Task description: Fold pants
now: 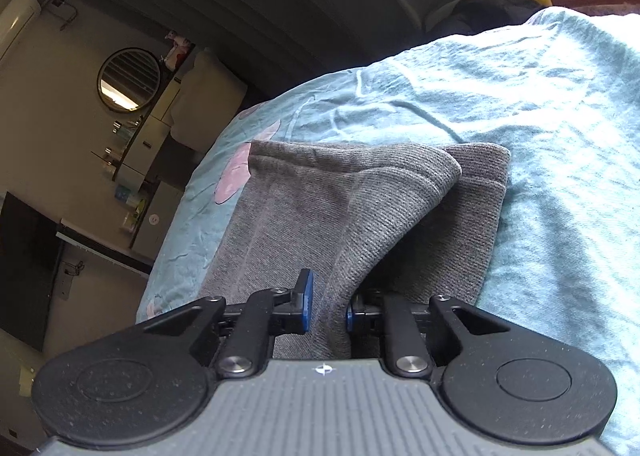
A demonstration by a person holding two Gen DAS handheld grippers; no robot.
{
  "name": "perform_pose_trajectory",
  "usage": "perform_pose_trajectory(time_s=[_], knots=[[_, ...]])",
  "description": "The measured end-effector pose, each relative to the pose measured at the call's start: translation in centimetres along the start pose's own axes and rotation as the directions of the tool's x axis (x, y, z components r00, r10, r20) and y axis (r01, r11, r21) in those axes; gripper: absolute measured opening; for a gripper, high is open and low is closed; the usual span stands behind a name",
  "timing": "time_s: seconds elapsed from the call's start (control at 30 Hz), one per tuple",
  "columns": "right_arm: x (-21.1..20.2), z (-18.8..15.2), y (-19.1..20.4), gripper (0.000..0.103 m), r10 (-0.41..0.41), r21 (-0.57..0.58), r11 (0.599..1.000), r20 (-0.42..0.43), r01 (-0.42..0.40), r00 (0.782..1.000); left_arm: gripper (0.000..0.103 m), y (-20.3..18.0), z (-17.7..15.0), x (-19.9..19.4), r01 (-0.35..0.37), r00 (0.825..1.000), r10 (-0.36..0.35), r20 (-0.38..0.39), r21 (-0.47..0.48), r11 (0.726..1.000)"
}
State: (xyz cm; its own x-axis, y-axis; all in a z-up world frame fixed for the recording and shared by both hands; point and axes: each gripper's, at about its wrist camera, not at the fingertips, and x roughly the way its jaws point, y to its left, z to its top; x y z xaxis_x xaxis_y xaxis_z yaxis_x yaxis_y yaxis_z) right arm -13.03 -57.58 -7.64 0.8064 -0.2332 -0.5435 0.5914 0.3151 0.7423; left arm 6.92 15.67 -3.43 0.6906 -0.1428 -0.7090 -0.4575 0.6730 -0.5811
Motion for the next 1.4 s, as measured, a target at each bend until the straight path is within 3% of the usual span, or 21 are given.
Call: perform_pose_trajectory(time_s=[0.2,0.3,0.37,0.4,0.43,0.5,0.83,1.03,1.4], knots=[[0.2,-0.1,0.0,0.021,-0.001,-0.002,1.000,-0.006,0.001,1.000,0.055,-0.7,-1.0,-1.0,-0.003,1.000,0.003,-0.007,0.134,0.991],[0.3,-0.2,0.2,0.021,-0.004,-0.012,1.000,-0.004,0.004,1.000,0.058,-1.2,-0.8,-0.2,-0.002,1.000,0.004,-0.015,0.117,0.993],[0.3,-0.2,0.4,0.019,-0.014,-0.028,1.000,0.001,0.014,1.000,0.052,-1.4,-0.6,0.5,-0.003,1.000,0.005,-0.017,0.101,0.995],[0.3,-0.3,0.5,0.014,-0.024,-0.036,0.999,0.007,0.025,1.000,0.036,-1.6,-0.6,0.8,-0.015,1.000,0.016,-0.011,0.104,0.995],[0.2,-0.3,0.6,0.008,-0.039,-0.047,0.998,0.013,0.040,0.999,0.028,-1.9,-0.6,1.0,-0.031,0.999,0.032,-0.006,0.115,0.993],[-0.1,-0.1,0.8,0.006,-0.063,-0.070,0.996,0.022,0.064,0.998,0.018,-2.2,-0.6,0.9,-0.039,0.999,0.039,0.002,0.127,0.991],[-5.4,1.8,2.9,0.005,-0.034,-0.231,0.970,0.163,0.072,0.986,0.014,-2.4,-0.2,-4.4,0.064,0.995,-0.075,0.062,0.154,0.986],[-5.7,1.6,1.2,0.004,-0.108,-0.237,0.961,0.144,0.140,0.984,0.014,-1.1,-1.7,-4.4,-0.002,0.999,-0.007,0.044,0.196,0.981],[-7.7,1.4,1.1,0.004,-0.075,-0.253,0.960,0.184,0.121,0.980,0.014,-2.0,-1.7,-5.7,-0.005,0.997,-0.016,0.081,0.252,0.968]])
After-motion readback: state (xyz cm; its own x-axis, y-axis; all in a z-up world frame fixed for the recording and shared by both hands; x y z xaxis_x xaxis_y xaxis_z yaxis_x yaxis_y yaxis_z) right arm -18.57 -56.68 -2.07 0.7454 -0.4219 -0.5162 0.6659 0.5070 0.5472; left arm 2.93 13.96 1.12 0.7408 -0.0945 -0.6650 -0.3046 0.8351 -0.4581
